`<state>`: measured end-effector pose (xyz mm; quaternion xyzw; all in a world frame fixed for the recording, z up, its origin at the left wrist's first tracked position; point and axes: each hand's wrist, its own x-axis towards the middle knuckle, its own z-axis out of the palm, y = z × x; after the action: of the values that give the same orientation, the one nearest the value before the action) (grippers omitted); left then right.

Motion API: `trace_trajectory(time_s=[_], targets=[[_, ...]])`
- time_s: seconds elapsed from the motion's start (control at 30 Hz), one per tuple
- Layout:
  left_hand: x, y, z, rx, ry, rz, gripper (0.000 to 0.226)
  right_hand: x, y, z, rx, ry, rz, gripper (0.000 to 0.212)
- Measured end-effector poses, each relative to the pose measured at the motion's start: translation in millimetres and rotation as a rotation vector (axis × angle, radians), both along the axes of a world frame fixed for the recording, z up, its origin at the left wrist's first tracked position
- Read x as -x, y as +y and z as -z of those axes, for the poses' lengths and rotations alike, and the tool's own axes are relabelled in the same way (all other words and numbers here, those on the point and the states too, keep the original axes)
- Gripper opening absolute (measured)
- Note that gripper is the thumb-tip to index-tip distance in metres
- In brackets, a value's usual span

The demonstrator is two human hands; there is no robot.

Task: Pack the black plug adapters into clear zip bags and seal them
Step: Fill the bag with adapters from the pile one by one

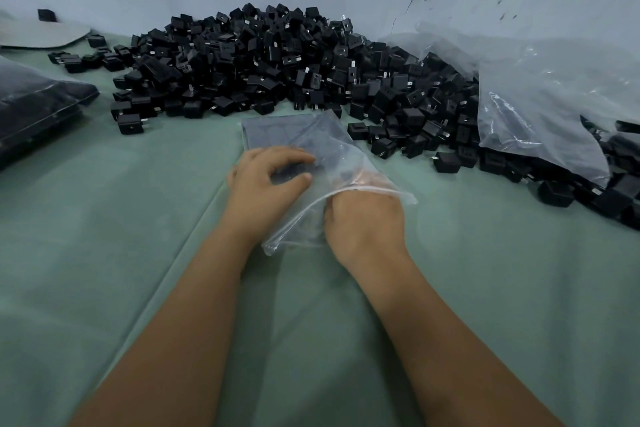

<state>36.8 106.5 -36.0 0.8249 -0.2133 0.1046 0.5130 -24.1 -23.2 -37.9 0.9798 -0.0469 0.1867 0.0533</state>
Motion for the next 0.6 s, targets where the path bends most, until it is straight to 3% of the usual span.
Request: trace_trajectory(time_s=[0.17,0.3,0.4,0.5,0.6], targets=[[-1,-1,2,-0.009,0.047,-0.016,0.029,-9,-3,5,-0.130,0.152,0.082,0.022],[1,-2,2,-0.037,0.063,-0.013,0.033,-21,1,-5,-0.072,0.126,0.017,0.020],[0,-2,1,-0.046,0.066,-0.009,0.030,-22,5,-16,-0.050,0.217,0.017,0.013],[0,-3,2,-0.051,0.071,-0.002,0.026,-27,7,-18,0.010,0.223,-0.012,0.032],[-1,-3,2,-0.047,0.083,-0.002,0.021,-33,8,-16,0.016,0.188,-0.063,0.030]])
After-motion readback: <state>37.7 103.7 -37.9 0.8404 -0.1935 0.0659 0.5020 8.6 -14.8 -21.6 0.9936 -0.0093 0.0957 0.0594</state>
